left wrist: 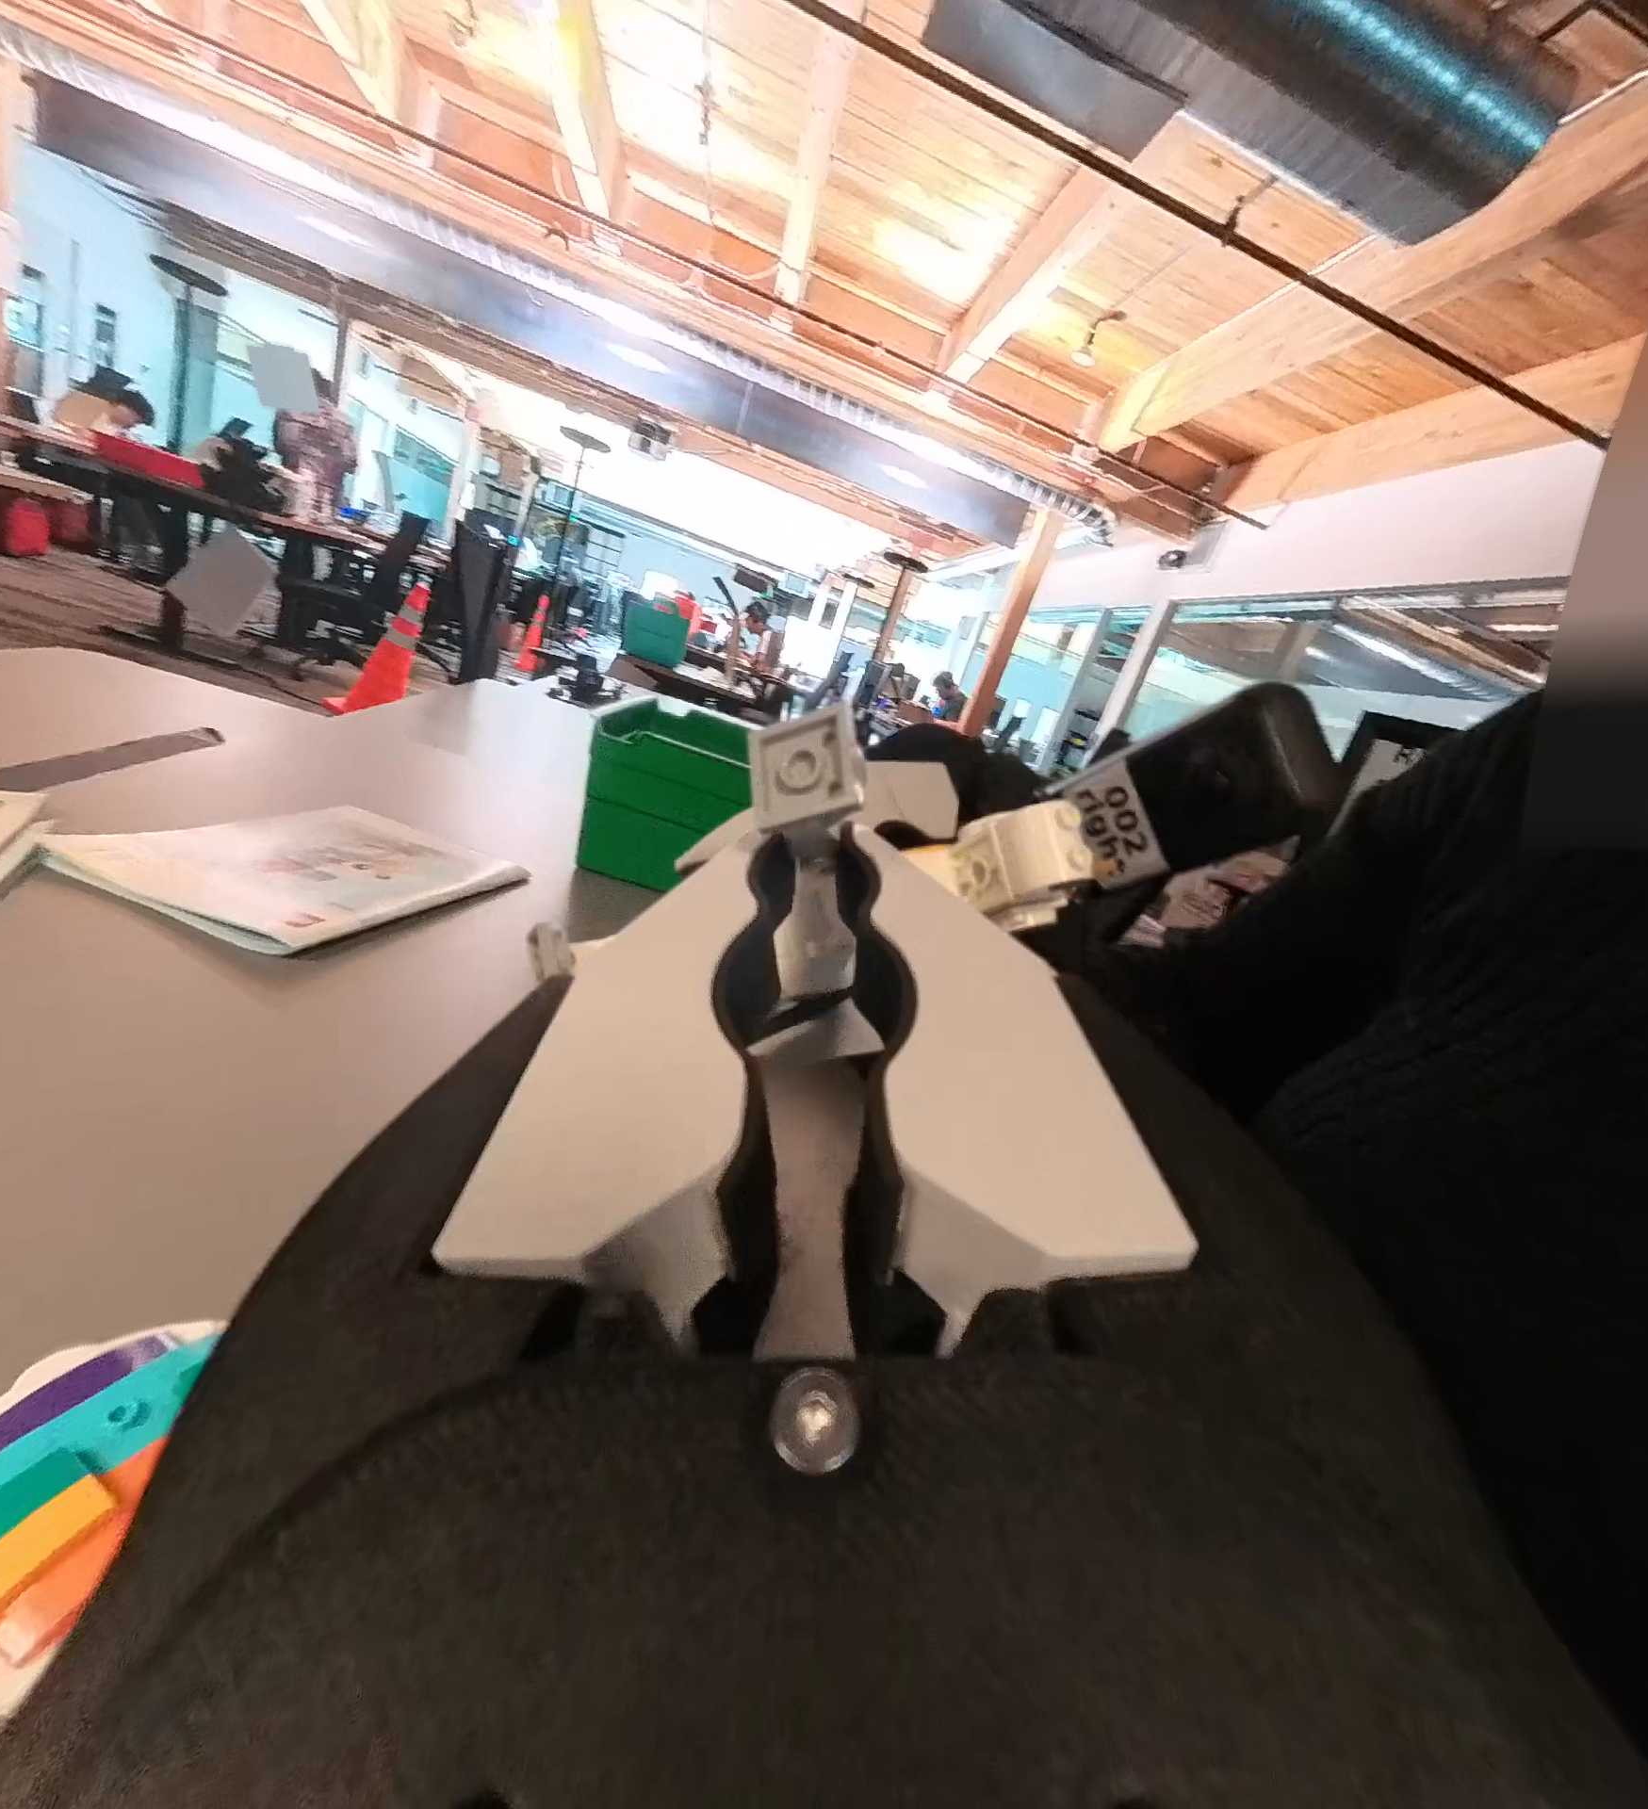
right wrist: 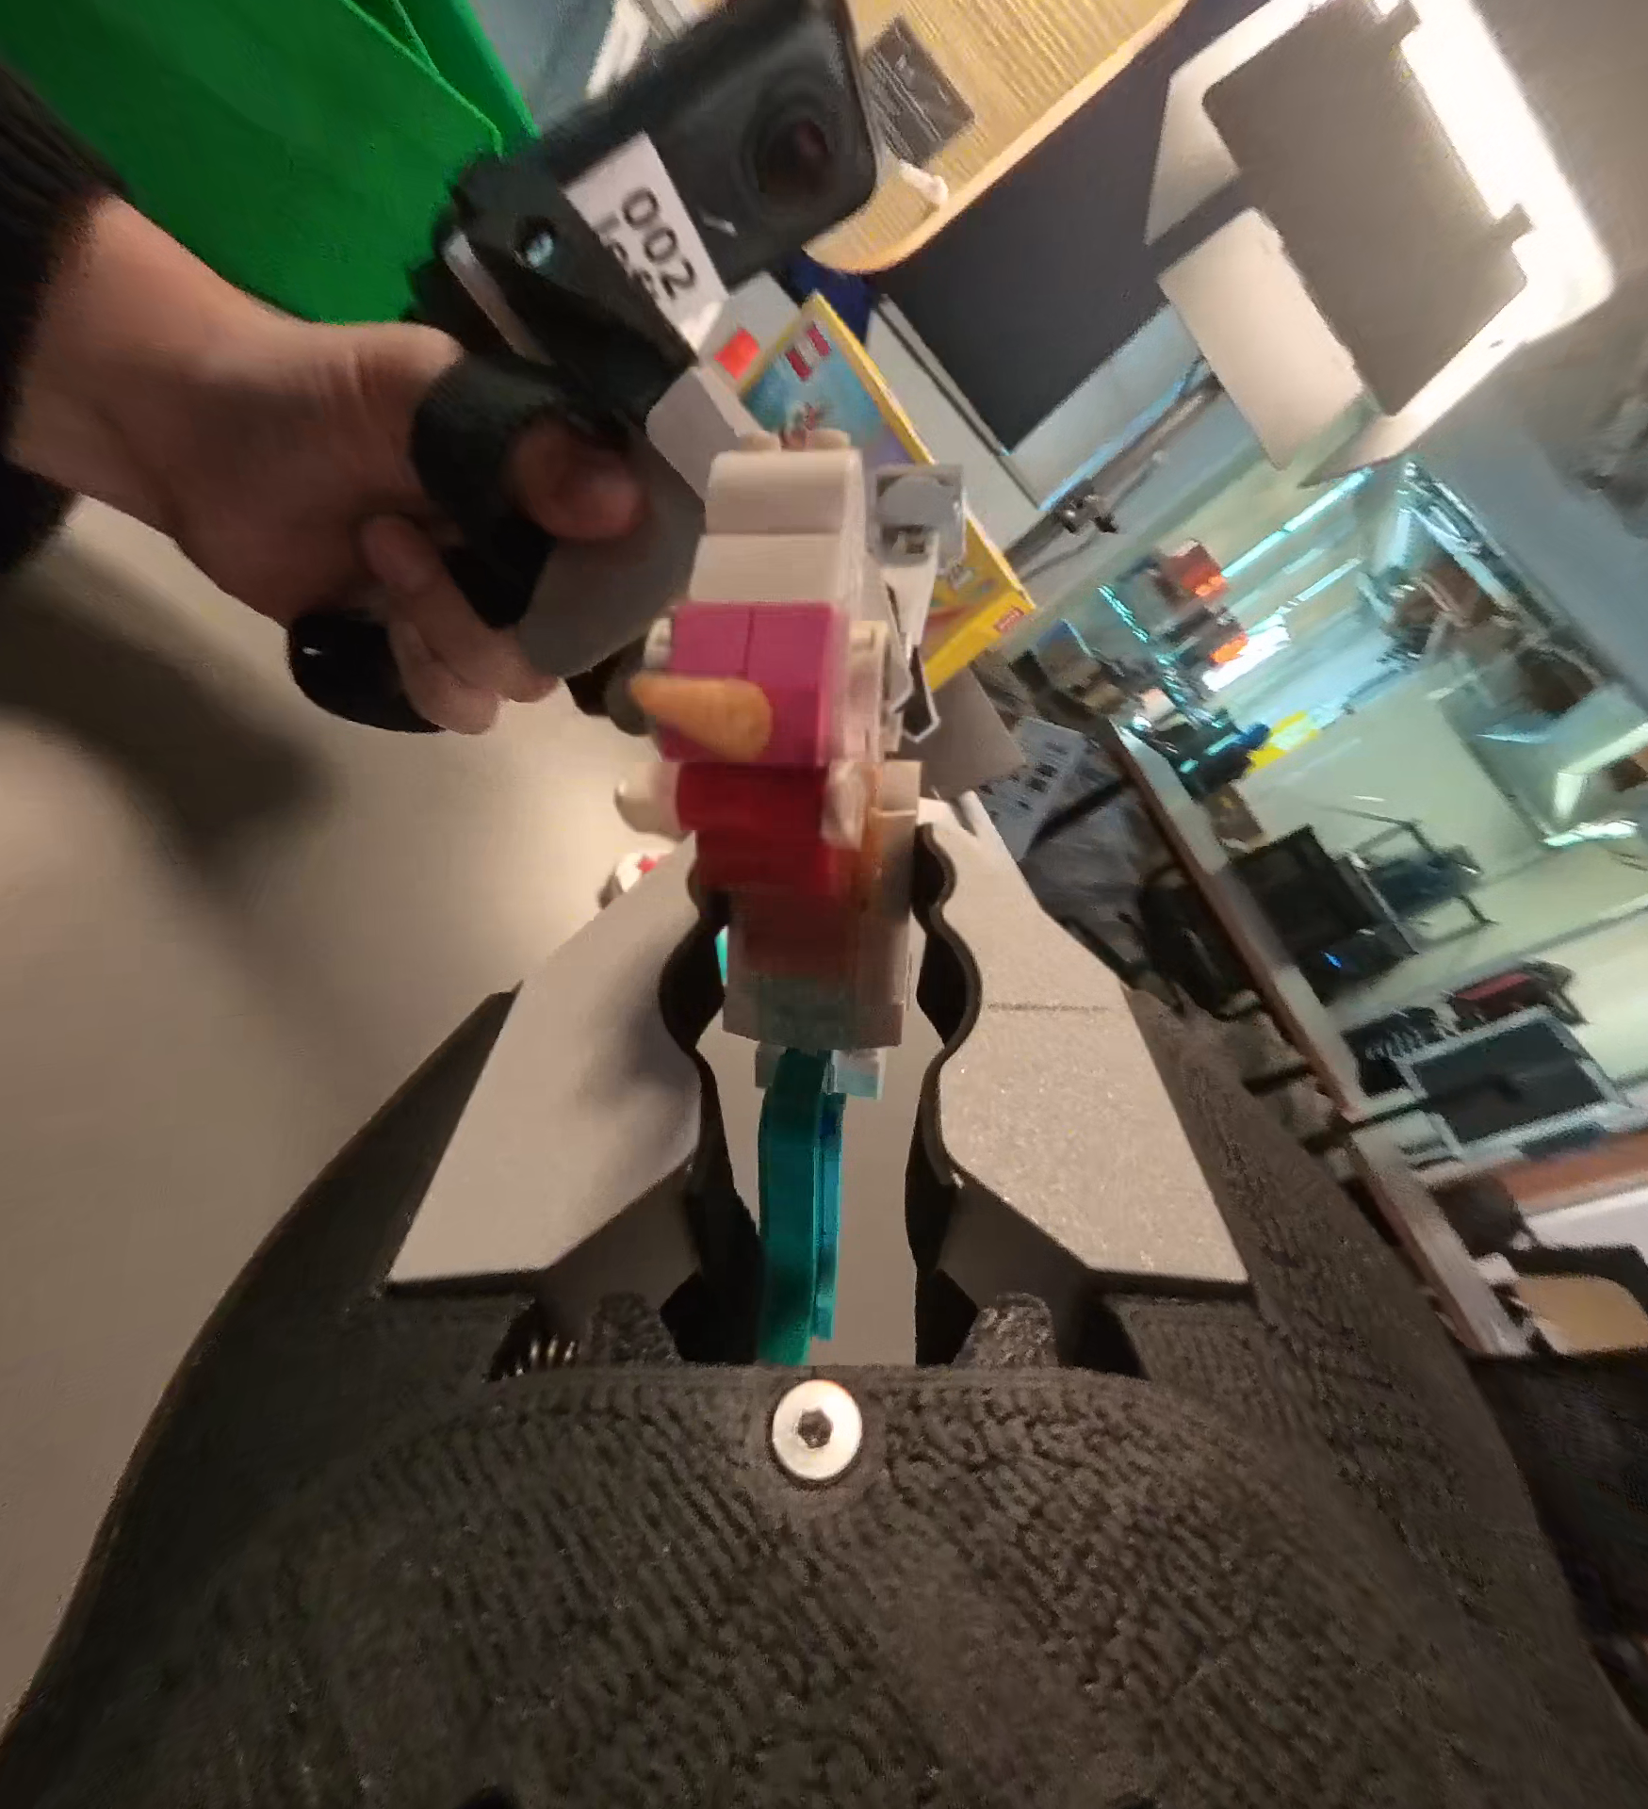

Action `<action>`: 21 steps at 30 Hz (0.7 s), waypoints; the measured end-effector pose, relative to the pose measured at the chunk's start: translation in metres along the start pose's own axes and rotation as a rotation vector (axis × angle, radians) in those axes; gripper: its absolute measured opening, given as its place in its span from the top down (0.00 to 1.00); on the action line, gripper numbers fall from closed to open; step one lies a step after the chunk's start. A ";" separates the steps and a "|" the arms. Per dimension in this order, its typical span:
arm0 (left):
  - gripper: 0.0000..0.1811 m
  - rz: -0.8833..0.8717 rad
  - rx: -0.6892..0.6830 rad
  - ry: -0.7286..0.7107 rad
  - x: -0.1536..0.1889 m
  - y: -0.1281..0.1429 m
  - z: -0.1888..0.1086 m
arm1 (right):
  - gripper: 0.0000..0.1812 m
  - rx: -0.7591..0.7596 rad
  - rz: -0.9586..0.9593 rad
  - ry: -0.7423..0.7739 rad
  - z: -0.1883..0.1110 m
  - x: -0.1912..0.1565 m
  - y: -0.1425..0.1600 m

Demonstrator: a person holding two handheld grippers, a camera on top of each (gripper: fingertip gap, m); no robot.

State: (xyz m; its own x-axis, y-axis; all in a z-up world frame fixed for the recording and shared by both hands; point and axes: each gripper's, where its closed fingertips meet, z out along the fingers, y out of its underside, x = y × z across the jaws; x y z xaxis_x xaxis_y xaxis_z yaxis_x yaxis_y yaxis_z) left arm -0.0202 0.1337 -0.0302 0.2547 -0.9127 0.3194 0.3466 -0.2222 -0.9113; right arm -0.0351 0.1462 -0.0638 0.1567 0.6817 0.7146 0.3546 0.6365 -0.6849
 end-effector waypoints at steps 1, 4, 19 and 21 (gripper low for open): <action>0.96 -0.012 0.000 0.020 0.002 0.000 -0.001 | 0.80 0.011 0.007 -0.017 -0.002 0.000 -0.002; 0.96 -0.038 0.034 -0.009 -0.001 -0.003 0.002 | 0.80 -0.004 -0.034 0.033 -0.004 0.007 -0.001; 0.96 -0.126 0.162 -0.007 0.003 -0.022 0.002 | 0.80 0.037 -0.099 0.144 -0.011 0.019 -0.022; 0.96 -0.120 0.145 0.003 0.004 -0.021 0.002 | 0.80 0.085 -0.003 0.069 -0.012 0.016 -0.024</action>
State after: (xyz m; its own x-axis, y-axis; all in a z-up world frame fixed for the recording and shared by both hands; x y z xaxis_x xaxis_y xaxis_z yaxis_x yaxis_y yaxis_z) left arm -0.0246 0.1353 -0.0093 0.2011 -0.8839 0.4221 0.5005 -0.2777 -0.8200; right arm -0.0295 0.1374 -0.0347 0.2202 0.6548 0.7230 0.2765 0.6689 -0.6900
